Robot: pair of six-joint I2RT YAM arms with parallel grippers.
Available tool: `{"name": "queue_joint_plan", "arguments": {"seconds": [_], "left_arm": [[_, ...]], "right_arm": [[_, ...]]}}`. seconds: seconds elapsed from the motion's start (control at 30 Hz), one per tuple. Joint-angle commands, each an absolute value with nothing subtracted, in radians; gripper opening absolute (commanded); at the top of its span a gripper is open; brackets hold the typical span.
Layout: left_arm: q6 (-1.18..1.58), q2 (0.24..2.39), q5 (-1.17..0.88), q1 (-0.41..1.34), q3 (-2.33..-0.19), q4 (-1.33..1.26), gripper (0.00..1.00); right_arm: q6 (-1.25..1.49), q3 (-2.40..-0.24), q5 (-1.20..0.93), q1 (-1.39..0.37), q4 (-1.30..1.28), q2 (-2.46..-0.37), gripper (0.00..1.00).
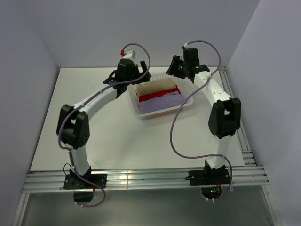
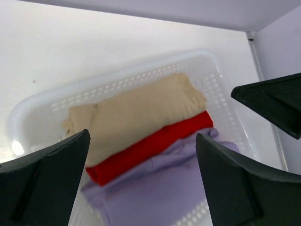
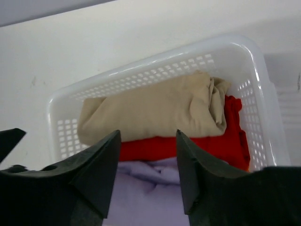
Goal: Roll the t-shirts
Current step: Place the rolled tshirt into the container
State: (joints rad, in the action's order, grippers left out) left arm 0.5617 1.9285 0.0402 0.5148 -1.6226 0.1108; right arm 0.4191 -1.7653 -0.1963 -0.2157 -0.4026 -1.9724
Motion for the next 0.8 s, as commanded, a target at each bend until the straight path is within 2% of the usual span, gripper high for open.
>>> {"name": "queue_joint_plan", "arguments": {"seconds": [0.0, 0.03, 0.17, 0.4, 0.53, 0.67, 0.77], "left_arm": [[0.575, 1.746, 0.112, 0.512, -1.489, 0.074, 0.99], [0.584, 1.688, 0.126, 0.505, -1.461, 0.075, 1.00], [0.626, 1.570, 0.138, 0.486, -1.314, 0.110, 0.99], [0.690, 1.353, 0.132, 0.483, -1.033, 0.066, 0.99], [0.727, 1.211, 0.057, 0.483, -0.844, -0.047, 0.97], [0.793, 1.177, 0.009, 0.494, -0.707, -0.094, 0.92], [0.824, 1.212, 0.018, 0.509, -0.674, -0.106, 0.90]], "right_arm": [[0.409, -1.668, -0.172, -0.210, -0.374, -1.797, 0.59], [0.417, -1.608, -0.141, -0.213, -0.373, -1.766, 0.66], [0.442, -1.453, -0.075, -0.225, -0.373, -1.590, 0.71], [0.463, -1.088, -0.034, -0.255, -0.316, -1.312, 0.68], [0.495, -0.895, -0.066, -0.258, -0.235, -1.137, 0.68], [0.509, -0.781, -0.029, -0.268, -0.215, -1.085, 0.67], [0.509, -0.721, -0.049, -0.271, -0.164, -1.110, 0.61]]}}
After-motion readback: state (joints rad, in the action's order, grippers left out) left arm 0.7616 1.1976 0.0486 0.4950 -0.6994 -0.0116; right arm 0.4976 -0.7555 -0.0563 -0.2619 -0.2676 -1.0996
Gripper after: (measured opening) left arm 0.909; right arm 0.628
